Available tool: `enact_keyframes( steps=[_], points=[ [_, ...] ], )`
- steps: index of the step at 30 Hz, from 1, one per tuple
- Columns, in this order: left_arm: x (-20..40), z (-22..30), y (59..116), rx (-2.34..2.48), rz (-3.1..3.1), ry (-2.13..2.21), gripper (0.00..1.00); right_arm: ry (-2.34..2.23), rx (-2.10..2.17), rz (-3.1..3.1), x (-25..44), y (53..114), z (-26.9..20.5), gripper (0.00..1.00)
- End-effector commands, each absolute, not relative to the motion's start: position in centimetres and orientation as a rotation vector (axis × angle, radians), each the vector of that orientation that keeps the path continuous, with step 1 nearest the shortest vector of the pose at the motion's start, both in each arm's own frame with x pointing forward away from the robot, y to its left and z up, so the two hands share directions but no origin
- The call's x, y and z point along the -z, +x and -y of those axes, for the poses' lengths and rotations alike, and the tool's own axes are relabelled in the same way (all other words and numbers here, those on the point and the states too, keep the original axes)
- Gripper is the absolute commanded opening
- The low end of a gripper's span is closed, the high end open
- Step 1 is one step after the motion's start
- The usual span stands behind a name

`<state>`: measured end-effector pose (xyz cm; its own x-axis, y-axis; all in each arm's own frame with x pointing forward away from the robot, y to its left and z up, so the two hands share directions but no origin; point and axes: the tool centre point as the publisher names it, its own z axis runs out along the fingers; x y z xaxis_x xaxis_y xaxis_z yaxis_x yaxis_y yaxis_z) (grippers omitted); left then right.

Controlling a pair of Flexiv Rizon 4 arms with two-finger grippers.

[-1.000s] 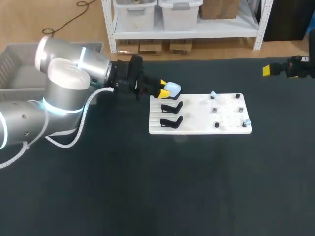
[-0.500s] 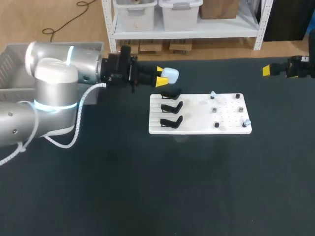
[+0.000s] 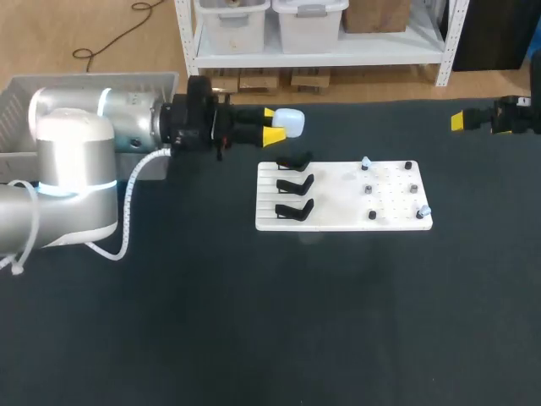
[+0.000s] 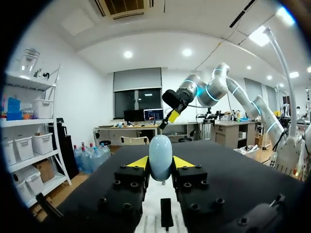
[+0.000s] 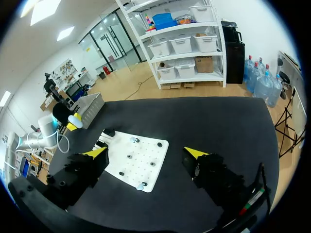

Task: Pick up each earbud case from the left stands, insert the matching earbuds, close the lid, and place the case in the box.

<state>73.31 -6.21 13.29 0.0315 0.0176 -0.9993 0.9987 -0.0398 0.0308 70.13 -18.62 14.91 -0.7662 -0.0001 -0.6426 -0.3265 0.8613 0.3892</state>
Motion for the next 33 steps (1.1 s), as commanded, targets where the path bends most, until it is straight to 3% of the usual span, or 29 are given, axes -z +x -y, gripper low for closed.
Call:
enact_keyframes(
  steps=[1,33],
  points=[
    [-14.2,5.9,71.9,1.142,-1.233,1.174,0.00,-0.235,-0.645,-2.372,-14.9,70.1,18.6,1.00],
    [-15.0,5.7,70.3,1.175,-1.220,1.133,0.00,-0.252,-0.652,-2.371,-15.1,69.9,18.3,1.00]
  ],
)
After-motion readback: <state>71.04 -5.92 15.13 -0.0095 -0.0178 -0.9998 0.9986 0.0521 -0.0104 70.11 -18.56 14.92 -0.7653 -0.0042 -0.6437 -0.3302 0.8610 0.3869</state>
